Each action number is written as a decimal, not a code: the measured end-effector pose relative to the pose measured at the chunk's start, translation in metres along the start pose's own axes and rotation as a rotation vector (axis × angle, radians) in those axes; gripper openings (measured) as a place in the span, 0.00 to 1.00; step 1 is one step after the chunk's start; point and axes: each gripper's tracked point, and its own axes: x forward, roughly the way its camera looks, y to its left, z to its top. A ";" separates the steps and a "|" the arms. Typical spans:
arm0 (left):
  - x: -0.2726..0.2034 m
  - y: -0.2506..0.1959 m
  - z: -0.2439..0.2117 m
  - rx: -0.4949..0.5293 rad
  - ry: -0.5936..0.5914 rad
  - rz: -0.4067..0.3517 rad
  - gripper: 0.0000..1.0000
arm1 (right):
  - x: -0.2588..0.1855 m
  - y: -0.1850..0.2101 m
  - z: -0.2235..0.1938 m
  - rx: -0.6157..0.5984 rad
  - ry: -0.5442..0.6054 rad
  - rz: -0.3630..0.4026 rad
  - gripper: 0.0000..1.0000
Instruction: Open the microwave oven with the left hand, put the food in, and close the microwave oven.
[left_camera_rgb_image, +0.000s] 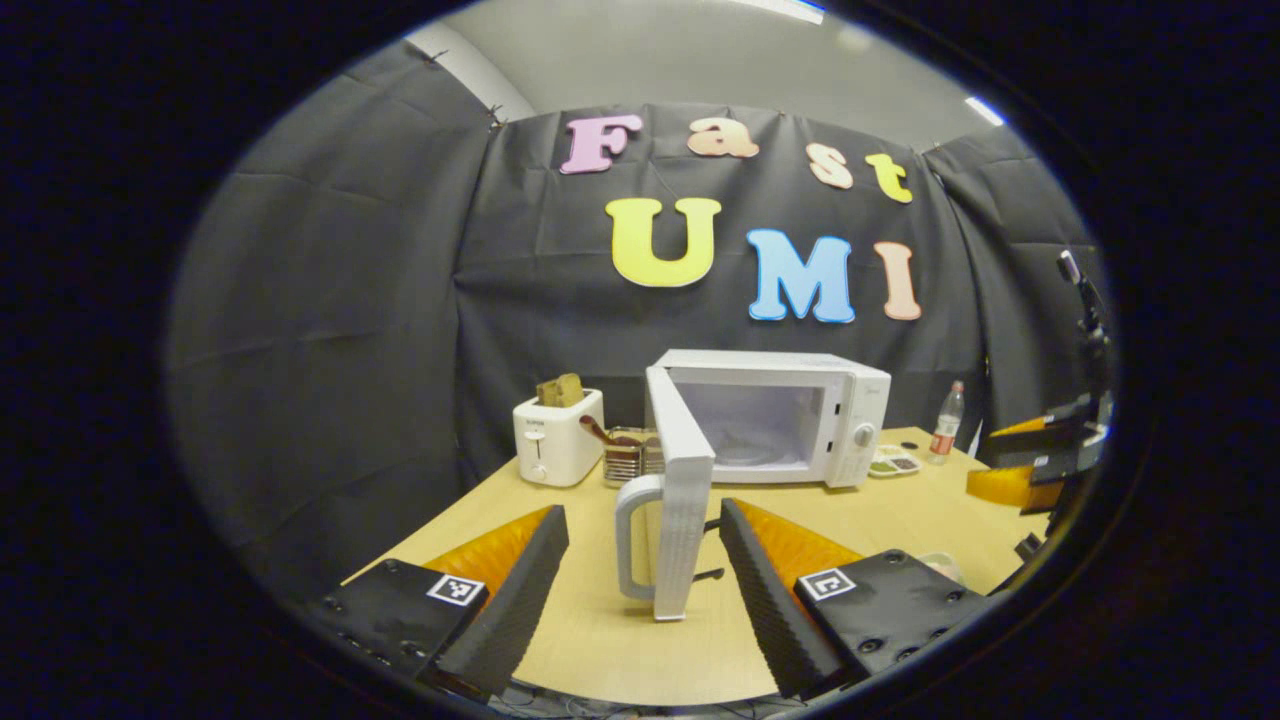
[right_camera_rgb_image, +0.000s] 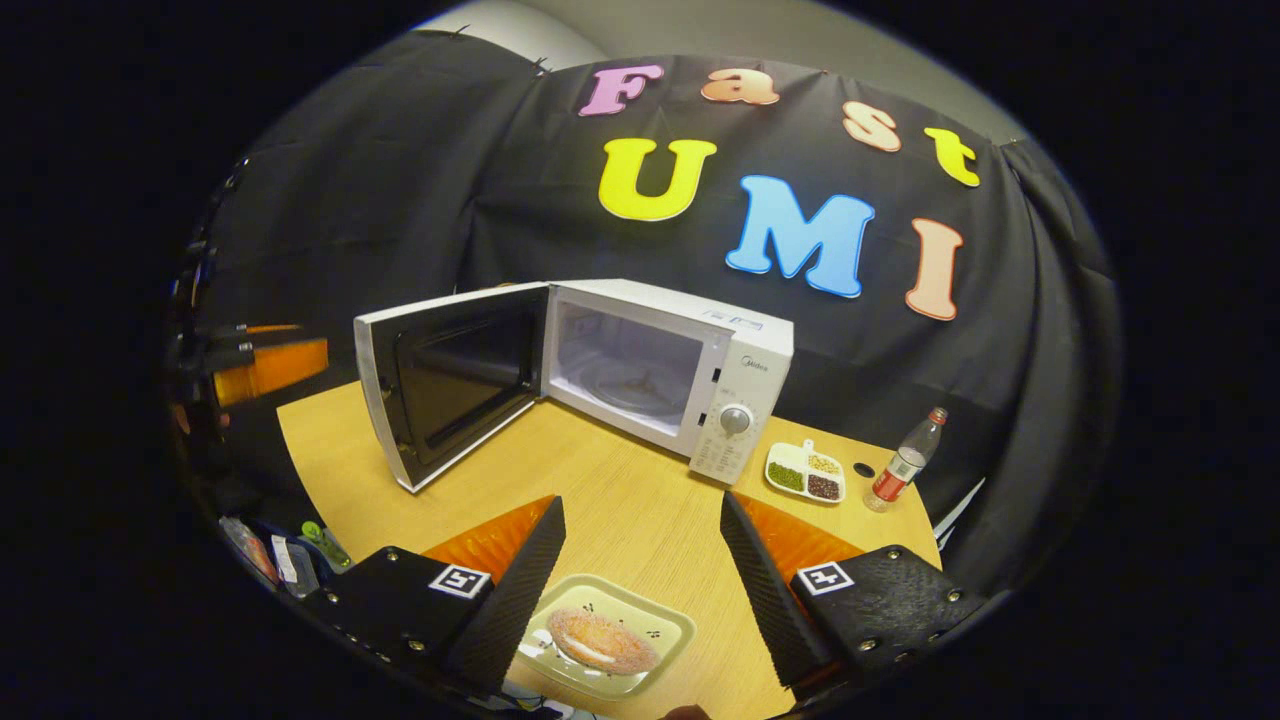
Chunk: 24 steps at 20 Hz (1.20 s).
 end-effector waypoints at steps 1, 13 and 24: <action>-0.005 -0.003 0.009 0.002 -0.016 0.010 0.98 | 0.002 0.001 -0.007 -0.015 0.013 0.023 0.96; -0.053 -0.031 0.084 -0.018 -0.155 0.086 0.97 | 0.012 0.026 -0.106 -0.188 0.194 0.297 0.96; -0.064 -0.055 0.095 -0.012 -0.175 0.120 0.97 | 0.018 0.022 -0.169 -0.290 0.317 0.392 0.94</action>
